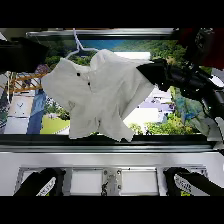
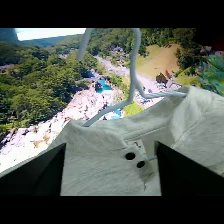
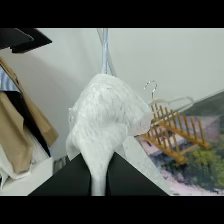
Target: Fold the clothes and pants, and hang the long-sleeved shirts on hangers.
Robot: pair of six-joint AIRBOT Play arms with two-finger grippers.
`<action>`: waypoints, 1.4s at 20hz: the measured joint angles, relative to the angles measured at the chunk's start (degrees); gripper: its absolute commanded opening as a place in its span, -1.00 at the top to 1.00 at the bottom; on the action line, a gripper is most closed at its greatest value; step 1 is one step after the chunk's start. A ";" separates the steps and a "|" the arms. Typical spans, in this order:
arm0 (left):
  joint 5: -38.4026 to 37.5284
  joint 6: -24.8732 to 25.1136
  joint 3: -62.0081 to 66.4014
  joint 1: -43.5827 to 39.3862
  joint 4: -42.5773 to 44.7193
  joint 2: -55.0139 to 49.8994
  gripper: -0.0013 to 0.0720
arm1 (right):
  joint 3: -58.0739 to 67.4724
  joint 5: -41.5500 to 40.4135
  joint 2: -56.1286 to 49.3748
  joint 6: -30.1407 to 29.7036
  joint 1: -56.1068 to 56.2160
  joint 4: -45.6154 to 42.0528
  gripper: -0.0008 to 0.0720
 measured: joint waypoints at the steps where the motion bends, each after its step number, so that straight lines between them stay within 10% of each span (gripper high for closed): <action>1: -0.28 -0.26 -0.02 0.94 0.00 0.52 0.90 | 0.00 -0.52 0.02 -0.85 -0.02 1.49 0.94; 14: -1.86 -0.90 -0.04 -7.10 -0.04 -6.62 0.90 | 2.25 -18.84 10.27 -6.99 -22.69 4.87 0.94; 28: -0.96 -1.03 -0.07 -11.30 -0.04 -15.39 0.90 | 11.56 -62.47 16.79 -9.22 -48.35 -2.49 0.94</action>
